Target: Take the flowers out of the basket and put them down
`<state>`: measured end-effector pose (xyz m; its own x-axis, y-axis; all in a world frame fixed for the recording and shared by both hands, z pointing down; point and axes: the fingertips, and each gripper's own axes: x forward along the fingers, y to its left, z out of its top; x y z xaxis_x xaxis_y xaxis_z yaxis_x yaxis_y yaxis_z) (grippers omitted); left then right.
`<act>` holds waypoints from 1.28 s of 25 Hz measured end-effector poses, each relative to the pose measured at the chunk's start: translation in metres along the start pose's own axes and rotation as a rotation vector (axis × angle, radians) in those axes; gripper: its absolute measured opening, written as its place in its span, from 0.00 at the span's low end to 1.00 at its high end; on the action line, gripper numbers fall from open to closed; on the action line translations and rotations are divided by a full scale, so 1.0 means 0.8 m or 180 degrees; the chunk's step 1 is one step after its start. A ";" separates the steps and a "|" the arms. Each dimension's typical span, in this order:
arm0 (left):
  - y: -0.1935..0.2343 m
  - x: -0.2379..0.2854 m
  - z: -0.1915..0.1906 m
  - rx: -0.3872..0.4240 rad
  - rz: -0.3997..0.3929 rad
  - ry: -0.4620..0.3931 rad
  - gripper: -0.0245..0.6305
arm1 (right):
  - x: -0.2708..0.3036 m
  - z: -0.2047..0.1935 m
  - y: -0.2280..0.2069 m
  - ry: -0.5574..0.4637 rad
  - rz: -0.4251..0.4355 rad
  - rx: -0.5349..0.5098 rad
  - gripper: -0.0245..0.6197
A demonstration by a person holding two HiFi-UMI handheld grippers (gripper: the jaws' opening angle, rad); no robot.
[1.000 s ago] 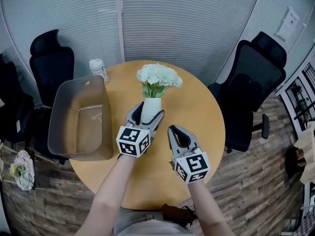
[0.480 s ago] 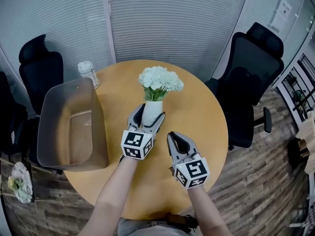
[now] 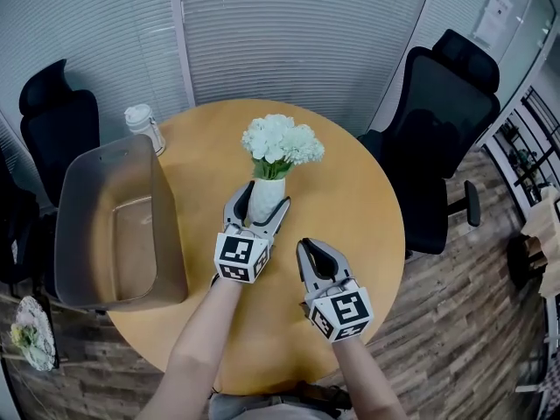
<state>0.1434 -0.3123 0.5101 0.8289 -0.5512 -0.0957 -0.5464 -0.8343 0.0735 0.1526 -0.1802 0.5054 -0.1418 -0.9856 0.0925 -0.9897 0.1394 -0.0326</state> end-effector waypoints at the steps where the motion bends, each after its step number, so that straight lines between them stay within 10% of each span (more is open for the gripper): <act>1: -0.001 0.001 -0.002 0.0028 -0.0017 -0.0012 0.57 | -0.001 -0.001 -0.001 -0.0008 -0.0014 0.0007 0.08; 17: -0.005 -0.008 -0.020 0.0166 -0.0073 -0.0235 0.57 | -0.021 -0.026 -0.003 0.0085 -0.0139 -0.0057 0.08; 32: 0.002 -0.012 -0.042 0.0224 -0.0011 0.0094 0.58 | -0.007 -0.022 0.010 0.0148 -0.0052 0.0060 0.08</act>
<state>0.1389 -0.3081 0.5443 0.8333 -0.5488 -0.0664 -0.5499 -0.8352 0.0031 0.1453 -0.1717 0.5219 -0.1268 -0.9821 0.1394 -0.9914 0.1210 -0.0494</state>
